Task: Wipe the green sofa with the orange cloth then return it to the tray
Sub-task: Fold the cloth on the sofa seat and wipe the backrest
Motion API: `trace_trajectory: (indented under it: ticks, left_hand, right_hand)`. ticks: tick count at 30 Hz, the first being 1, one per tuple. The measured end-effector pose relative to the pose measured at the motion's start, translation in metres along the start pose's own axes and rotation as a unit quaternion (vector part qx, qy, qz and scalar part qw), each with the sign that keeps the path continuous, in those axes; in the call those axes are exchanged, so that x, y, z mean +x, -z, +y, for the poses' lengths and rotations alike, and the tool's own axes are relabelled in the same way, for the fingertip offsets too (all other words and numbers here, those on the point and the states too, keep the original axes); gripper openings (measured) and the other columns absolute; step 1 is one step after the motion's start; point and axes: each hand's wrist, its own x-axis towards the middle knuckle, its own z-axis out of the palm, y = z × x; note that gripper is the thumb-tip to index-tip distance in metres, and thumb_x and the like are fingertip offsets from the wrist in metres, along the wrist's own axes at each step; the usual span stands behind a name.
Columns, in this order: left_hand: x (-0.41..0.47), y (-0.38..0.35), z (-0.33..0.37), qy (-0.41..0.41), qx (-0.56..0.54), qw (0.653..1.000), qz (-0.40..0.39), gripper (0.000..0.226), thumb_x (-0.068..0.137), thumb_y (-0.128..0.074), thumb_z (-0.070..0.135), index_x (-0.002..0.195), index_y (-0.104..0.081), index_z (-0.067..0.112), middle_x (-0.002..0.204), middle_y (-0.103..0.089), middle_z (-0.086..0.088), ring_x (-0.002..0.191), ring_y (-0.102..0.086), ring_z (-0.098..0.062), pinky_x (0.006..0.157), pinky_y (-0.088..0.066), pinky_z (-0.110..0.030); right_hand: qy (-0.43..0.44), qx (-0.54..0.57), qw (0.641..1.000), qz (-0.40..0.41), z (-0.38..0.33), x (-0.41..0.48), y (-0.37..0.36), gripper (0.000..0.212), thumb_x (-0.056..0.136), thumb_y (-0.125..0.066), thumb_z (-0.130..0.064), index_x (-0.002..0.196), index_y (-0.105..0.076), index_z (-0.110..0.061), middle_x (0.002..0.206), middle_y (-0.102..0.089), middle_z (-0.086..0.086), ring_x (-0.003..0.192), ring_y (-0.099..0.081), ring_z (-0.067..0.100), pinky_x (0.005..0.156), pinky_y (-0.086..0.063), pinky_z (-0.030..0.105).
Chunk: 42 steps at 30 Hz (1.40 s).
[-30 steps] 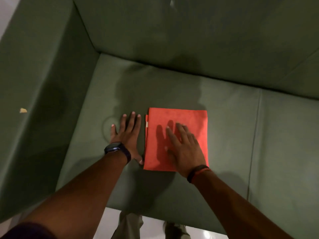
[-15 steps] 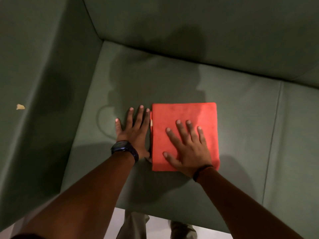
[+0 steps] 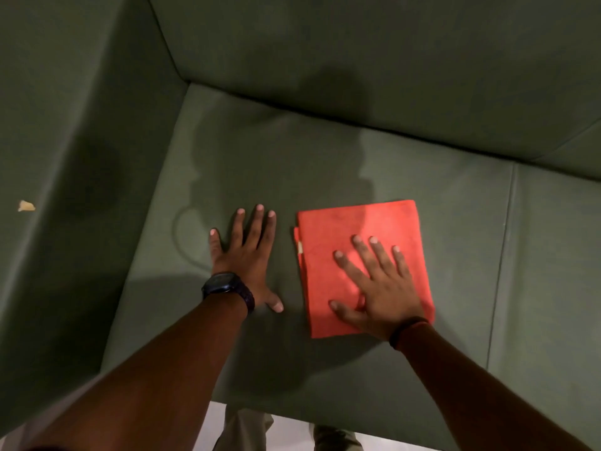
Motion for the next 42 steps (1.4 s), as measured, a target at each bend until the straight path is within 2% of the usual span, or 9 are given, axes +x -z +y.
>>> trace_trajectory:
  ticks: [4,9,13,20,25,33,38,40,42]
  left_hand:
    - [0.002,0.002,0.003,0.005,-0.008,1.0,-0.003,0.168,0.021,-0.081,0.066,0.135,0.036,0.027,0.147,0.034,0.011,0.138,0.023,-0.025,0.103,-0.004,-0.069]
    - [-0.007,0.003,0.005,0.015,-0.023,1.0,0.012,0.141,0.052,-0.086,0.04,0.142,0.023,0.026,0.155,0.019,0.005,0.14,0.017,-0.027,0.104,-0.013,-0.07]
    - [-0.036,0.005,-0.001,0.001,-0.079,0.997,0.021,0.14,0.053,-0.082,0.042,0.141,0.025,0.027,0.152,0.025,0.005,0.141,0.015,-0.027,0.108,-0.01,-0.063]
    - [-0.094,-0.018,0.032,-0.285,-0.072,0.941,0.169,0.077,0.053,-0.058,0.054,0.123,-0.057,0.022,0.134,-0.055,-0.005,0.128,-0.044,-0.029,0.104,-0.029,-0.053]
    - [-0.088,-0.013,0.05,-0.177,-0.07,0.964,0.183,0.042,0.055,-0.071,0.044,0.09,-0.07,0.021,0.09,-0.069,0.001,0.09,-0.059,-0.024,0.087,-0.043,-0.041]
    - [-0.014,0.186,0.046,-0.195,-0.198,0.924,0.264,0.03,0.069,-0.052,0.036,0.082,-0.071,0.016,0.074,-0.069,-0.01,0.07,-0.063,-0.032,0.065,-0.046,-0.037]
    - [0.062,0.358,0.077,-0.178,-0.193,0.852,0.452,0.023,0.074,-0.063,0.035,0.083,-0.071,0.016,0.078,-0.071,-0.013,0.075,-0.062,-0.034,0.062,-0.041,-0.037]
    - [0.084,0.393,0.079,-0.149,-0.218,0.849,0.457,0.022,0.076,-0.066,0.037,0.086,-0.072,0.018,0.082,-0.073,-0.009,0.082,-0.063,-0.031,0.068,-0.043,-0.036]
    - [0.096,0.403,0.08,-0.16,-0.21,0.851,0.453,0.022,0.077,-0.067,0.036,0.088,-0.07,0.017,0.088,-0.072,-0.008,0.086,-0.061,-0.03,0.073,-0.045,-0.037]
  right_hand:
    - [-0.124,0.04,0.991,-0.003,-0.034,0.008,0.005,0.083,0.076,-0.038,-0.074,0.147,-0.012,-0.039,0.158,-0.017,0.006,0.145,-0.009,0.031,0.115,-0.004,0.055]
    - [0.033,0.047,0.998,-0.041,-0.058,0.002,0.016,0.085,0.077,-0.038,-0.079,0.147,-0.013,-0.038,0.158,-0.016,0.004,0.145,-0.008,0.028,0.113,-0.005,0.056]
    - [0.122,0.019,0.991,-0.049,-0.024,-0.033,0.039,0.081,0.066,-0.06,-0.073,0.129,-0.051,-0.022,0.14,-0.051,0.012,0.133,-0.042,0.032,0.107,-0.035,0.051]
    - [0.156,-0.08,0.984,-0.016,0.008,-0.048,0.041,0.026,0.081,-0.054,-0.037,0.102,-0.062,-0.022,0.112,-0.07,0.01,0.111,-0.061,0.03,0.094,-0.048,0.046]
    - [0.173,-0.057,0.98,0.081,0.004,-0.036,0.053,0.016,0.084,-0.059,-0.025,0.091,-0.069,-0.014,0.102,-0.071,0.01,0.105,-0.064,0.029,0.091,-0.042,0.041]
    - [0.124,0.105,0.978,0.13,0.048,0.054,0.241,0.045,0.098,-0.029,-0.033,0.08,-0.061,-0.006,0.071,-0.063,0.015,0.063,-0.062,0.032,0.064,-0.042,0.035]
    - [-0.01,0.04,0.836,0.548,0.065,0.128,0.346,0.03,0.093,-0.051,-0.022,0.119,-0.055,-0.009,0.115,-0.056,0.02,0.112,-0.051,0.035,0.097,-0.039,0.043]
    - [0.062,0.003,0.828,0.557,0.038,0.148,0.332,0.041,0.088,-0.058,-0.015,0.127,-0.05,-0.009,0.131,-0.047,0.019,0.125,-0.043,0.035,0.106,-0.035,0.047]
    - [0.089,-0.056,0.898,0.427,0.017,0.17,0.301,0.052,0.086,-0.061,-0.018,0.136,-0.044,-0.014,0.145,-0.04,0.02,0.135,-0.034,0.038,0.11,-0.028,0.053]
